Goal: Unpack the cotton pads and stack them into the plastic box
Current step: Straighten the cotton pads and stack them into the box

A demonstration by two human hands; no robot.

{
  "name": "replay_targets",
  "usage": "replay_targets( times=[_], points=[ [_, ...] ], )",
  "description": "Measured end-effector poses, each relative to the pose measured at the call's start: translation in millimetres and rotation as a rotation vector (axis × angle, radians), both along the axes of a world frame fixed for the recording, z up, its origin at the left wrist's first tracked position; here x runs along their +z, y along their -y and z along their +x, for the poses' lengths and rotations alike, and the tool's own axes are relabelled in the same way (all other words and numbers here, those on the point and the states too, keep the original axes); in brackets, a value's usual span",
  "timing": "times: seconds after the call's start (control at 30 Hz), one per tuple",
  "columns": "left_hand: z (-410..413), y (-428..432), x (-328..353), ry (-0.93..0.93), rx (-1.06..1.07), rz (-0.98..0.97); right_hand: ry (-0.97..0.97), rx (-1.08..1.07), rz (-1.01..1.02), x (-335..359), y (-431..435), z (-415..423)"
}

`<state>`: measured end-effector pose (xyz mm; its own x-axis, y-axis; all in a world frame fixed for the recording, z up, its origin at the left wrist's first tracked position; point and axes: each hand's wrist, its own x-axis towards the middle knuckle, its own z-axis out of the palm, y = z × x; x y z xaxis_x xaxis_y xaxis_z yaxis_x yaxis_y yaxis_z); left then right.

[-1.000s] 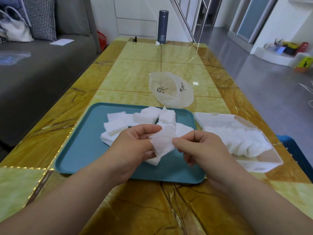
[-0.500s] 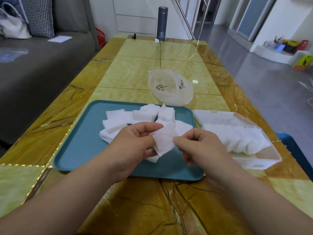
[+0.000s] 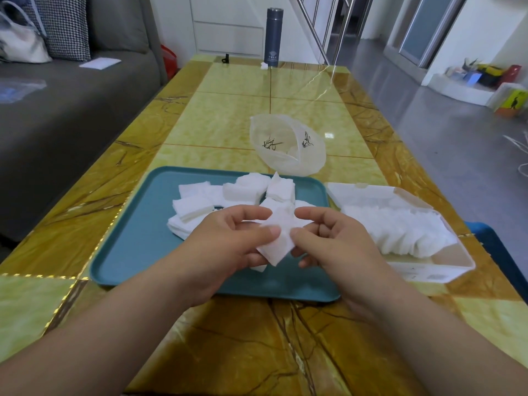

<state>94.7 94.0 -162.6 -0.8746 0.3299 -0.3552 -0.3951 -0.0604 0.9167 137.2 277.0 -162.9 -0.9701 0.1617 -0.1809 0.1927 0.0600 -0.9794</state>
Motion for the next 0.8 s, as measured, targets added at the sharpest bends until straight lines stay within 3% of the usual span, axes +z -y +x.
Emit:
replay_targets(
  times=[0.17, 0.27, 0.4, 0.47, 0.57, 0.8],
  points=[
    [4.1, 4.9, 1.0, -0.192, -0.083, -0.190, 0.059, 0.074, -0.125, 1.4, -4.2, -3.3],
    [7.6, 4.7, 4.8, -0.256, -0.130, -0.230, 0.056, 0.148, -0.022, 2.8, -5.1, -0.5],
    [5.2, 7.8, 4.8, -0.386, -0.038, -0.375, 0.077, 0.107, 0.084, 3.2, -3.9, 1.9],
    [-0.5, 14.7, 2.1, -0.472, 0.003, -0.532, 0.109, 0.071, 0.014, 3.0, -3.7, 1.6],
    [-5.9, 24.4, -3.3, -0.604, -0.091, -0.946, 0.174, 0.047, -0.076, 2.4, -2.0, 1.0],
    [-8.0, 3.9, -9.5, -0.653, -0.252, -1.234, 0.213, 0.004, -0.071, 0.3, 1.7, -0.6]
  ],
)
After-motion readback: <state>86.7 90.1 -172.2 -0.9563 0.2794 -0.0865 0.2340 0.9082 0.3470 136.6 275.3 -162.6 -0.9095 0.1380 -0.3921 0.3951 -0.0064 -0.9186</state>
